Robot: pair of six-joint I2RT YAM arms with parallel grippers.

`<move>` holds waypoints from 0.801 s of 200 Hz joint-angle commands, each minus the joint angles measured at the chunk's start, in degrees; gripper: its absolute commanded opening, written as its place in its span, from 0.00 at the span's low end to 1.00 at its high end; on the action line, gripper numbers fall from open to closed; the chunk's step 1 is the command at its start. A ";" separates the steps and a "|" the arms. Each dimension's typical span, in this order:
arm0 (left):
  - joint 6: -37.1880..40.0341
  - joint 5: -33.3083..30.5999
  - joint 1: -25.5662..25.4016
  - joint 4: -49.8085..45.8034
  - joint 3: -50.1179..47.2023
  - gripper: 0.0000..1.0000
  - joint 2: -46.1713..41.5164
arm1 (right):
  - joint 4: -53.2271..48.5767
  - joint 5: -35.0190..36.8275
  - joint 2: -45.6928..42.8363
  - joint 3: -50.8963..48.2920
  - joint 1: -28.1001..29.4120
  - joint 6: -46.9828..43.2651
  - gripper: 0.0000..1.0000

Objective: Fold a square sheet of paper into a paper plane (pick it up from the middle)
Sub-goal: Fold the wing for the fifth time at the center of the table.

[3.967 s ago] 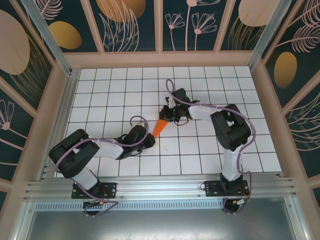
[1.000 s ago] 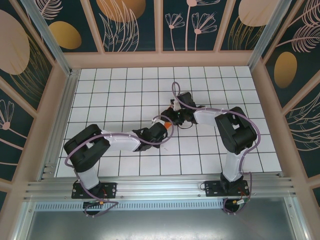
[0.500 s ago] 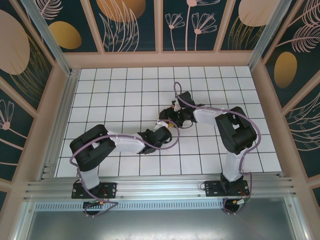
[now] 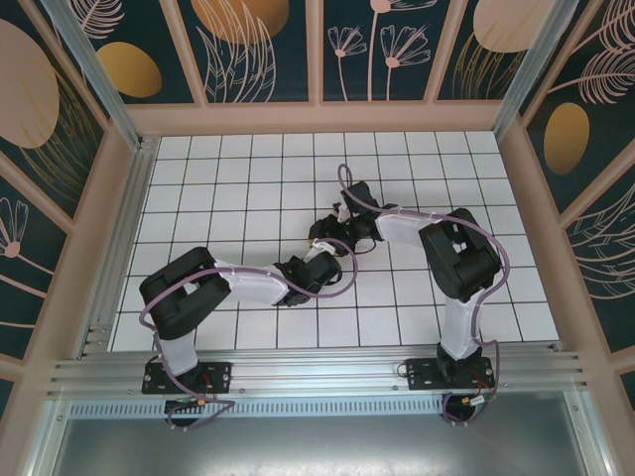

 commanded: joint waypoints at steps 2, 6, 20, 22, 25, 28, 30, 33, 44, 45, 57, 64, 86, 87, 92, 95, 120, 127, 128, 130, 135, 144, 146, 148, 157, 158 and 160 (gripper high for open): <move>1.10 -0.34 0.17 -3.02 -0.48 0.00 2.01 | -2.91 -0.64 0.84 2.45 0.11 0.71 0.49; 1.14 -0.33 0.16 -3.03 -0.49 0.00 2.01 | -2.94 -0.51 0.90 2.46 0.11 0.68 0.47; 1.13 -0.37 0.12 -3.11 -0.49 0.00 1.97 | -3.24 0.43 1.18 2.51 0.07 0.48 0.39; 1.08 -0.27 0.14 -3.11 -0.45 0.00 2.02 | -3.35 0.58 1.18 2.54 0.03 0.38 0.37; 1.02 -0.25 0.16 -3.12 -0.55 0.00 1.98 | -3.40 0.83 1.21 2.47 -0.06 0.28 0.35; 0.96 -0.22 0.14 -3.16 -0.51 0.00 1.91 | -3.42 0.95 1.29 2.47 -0.09 0.27 0.33; 0.97 -0.24 0.14 -3.19 -0.50 0.00 1.89 | -3.37 0.99 1.34 2.40 -0.10 0.20 0.32; 0.90 -0.20 0.14 -3.25 -0.56 0.00 1.86 | -3.27 1.05 1.37 2.26 -0.18 0.13 0.30; 0.74 -0.19 0.11 -3.38 -0.67 0.00 1.74 | -3.10 1.58 1.30 1.95 -0.36 -0.09 0.27; 0.74 -0.22 0.13 -3.38 -0.71 0.00 1.72 | -3.07 1.64 1.30 1.90 -0.37 -0.15 0.26; 0.47 -0.26 0.09 -3.45 -0.92 0.00 1.72 | -2.44 1.79 1.03 1.34 -0.43 -0.51 0.23; 0.24 -0.31 0.19 -3.56 -1.01 0.00 1.78 | -2.20 1.86 0.87 1.08 -0.46 -0.59 0.22; -0.13 -0.51 0.20 -3.83 -1.11 0.00 1.74 | -2.39 2.67 0.22 0.71 -0.44 -1.42 0.12; -0.14 -0.51 0.17 -3.82 -1.11 0.00 1.73 | -2.40 2.71 0.19 0.66 -0.45 -1.47 0.12; -0.23 -0.51 0.12 -3.91 -1.11 0.00 1.74 | -2.43 2.97 0.05 0.62 -0.46 -1.54 0.11; -0.30 -0.53 0.16 -3.91 -1.14 0.00 1.78 | -2.46 3.04 0.03 0.59 -0.43 -1.61 0.11; -0.50 -0.43 0.07 -4.03 -1.09 0.00 1.78 | -3.50 4.40 -0.06 0.71 -0.45 -2.28 0.10; -0.57 -0.33 0.19 -4.02 -1.06 0.00 1.80 | -3.88 4.96 -0.23 0.71 -0.43 -2.47 0.10; -0.57 -0.38 0.17 -4.05 -1.08 0.00 1.75 | -3.90 5.01 -0.26 0.71 -0.40 -2.48 0.10; -0.58 -0.34 0.17 -4.01 -1.10 0.00 1.74 | -3.97 5.15 -0.23 0.71 -0.42 -2.54 0.10; -0.59 -0.38 0.15 -4.03 -1.07 0.00 1.75 | -4.15 5.49 -0.34 0.71 -0.41 -2.64 0.10; -0.56 -0.34 0.11 -4.07 -1.03 0.00 1.86 | -4.93 6.42 -0.67 0.92 -0.41 -2.92 0.12; -0.55 -0.38 0.14 -4.08 -1.04 0.00 1.88 | -5.13 6.75 -0.69 0.96 -0.40 -3.00 0.13; -0.55 -0.39 0.14 -4.10 -1.02 0.00 1.86 | -5.32 7.08 -0.78 1.01 -0.44 -3.06 0.13; -0.45 -0.27 0.14 -4.10 -1.02 0.00 1.81 | -5.95 8.37 -1.15 1.10 -0.45 -3.30 0.18; -0.43 -0.26 0.10 -4.09 -1.02 0.00 1.85 | -6.07 8.56 -1.20 1.12 -0.45 -3.29 0.18; -0.43 -0.25 0.13 -4.13 -1.02 0.00 1.85 | -6.28 8.85 -1.28 1.21 -0.46 -3.35 0.19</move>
